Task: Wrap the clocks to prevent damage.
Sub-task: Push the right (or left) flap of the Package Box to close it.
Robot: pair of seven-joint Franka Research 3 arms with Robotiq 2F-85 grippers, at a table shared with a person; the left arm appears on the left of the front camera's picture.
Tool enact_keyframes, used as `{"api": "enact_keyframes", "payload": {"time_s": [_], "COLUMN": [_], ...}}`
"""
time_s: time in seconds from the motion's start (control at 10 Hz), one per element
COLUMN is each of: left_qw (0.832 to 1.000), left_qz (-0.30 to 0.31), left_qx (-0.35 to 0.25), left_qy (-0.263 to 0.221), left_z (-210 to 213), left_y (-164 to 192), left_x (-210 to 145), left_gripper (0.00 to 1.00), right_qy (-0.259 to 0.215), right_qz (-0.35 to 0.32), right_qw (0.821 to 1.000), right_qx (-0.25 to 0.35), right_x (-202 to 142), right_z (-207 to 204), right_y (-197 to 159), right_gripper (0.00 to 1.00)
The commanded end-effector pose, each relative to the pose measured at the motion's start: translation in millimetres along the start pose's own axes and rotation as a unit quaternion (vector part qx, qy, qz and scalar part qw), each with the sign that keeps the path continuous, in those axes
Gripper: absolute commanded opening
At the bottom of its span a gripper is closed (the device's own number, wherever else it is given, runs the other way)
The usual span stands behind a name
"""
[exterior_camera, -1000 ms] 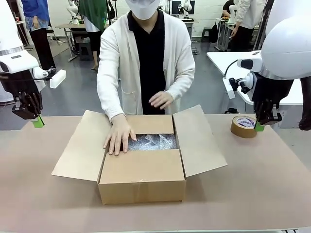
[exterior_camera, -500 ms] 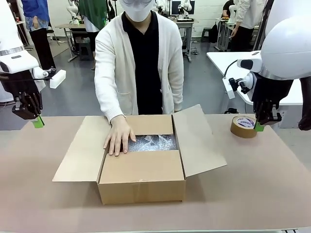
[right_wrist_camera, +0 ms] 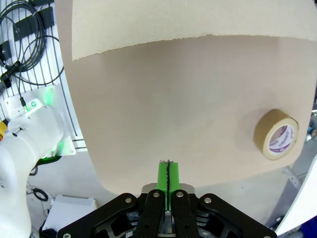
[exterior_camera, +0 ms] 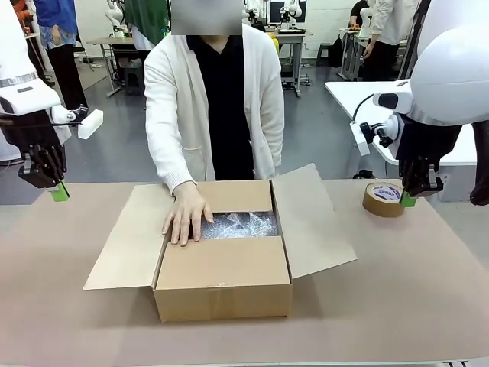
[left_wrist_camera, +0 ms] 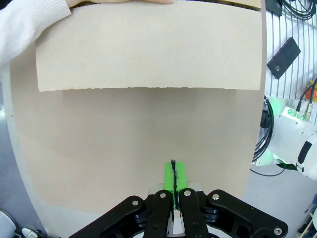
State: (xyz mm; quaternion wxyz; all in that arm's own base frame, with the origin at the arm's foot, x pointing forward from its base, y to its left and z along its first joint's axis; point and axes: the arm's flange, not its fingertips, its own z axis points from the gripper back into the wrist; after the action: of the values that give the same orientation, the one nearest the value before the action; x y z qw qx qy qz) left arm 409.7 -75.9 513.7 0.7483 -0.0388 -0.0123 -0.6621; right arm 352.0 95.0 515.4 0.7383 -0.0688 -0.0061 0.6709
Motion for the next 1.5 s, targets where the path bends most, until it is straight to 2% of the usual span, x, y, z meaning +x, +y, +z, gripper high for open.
{"api": "enact_keyframes", "payload": {"time_s": [0.0,0.9,1.0,1.1,1.2,1.3,1.4], "left_qw": [1.0,1.0,1.0,1.0,1.0,1.0,1.0], "left_qz": [-0.001,-0.001,-0.001,-0.001,-0.001,-0.001,-0.001], "left_qx": [0.0,0.0,0.0,0.0,0.0,0.0,0.0], "left_qy": [0.002,0.002,0.002,0.002,0.002,0.002,0.002], "left_z": [2,2,2,2,2,2,2], "left_y": [1,1,1,1,1,1,1], "left_x": [-1,-1,-1,-1,-1,-1,-1], "left_gripper": [0.0,0.0,0.0,0.0,0.0,0.0,0.0], "right_qy": [-0.004,0.0,-0.123,-0.223,-0.326,-0.383,-0.409], "right_qz": [0.003,0.0,0.063,0.07,0.078,0.081,0.066], "right_qw": [1.0,1.0,0.988,0.97,0.94,0.919,0.91], "right_qx": [0.005,0.0,0.068,0.066,0.056,0.045,0.026], "right_x": [-1,0,-19,-40,-65,-83,-98], "right_z": [1,0,-9,-19,-26,-36,-52], "right_y": [1,0,-15,-25,-36,-43,-47], "right_gripper": [0.01,0.01,0.01,0.01,0.01,0.01,0.01]}}
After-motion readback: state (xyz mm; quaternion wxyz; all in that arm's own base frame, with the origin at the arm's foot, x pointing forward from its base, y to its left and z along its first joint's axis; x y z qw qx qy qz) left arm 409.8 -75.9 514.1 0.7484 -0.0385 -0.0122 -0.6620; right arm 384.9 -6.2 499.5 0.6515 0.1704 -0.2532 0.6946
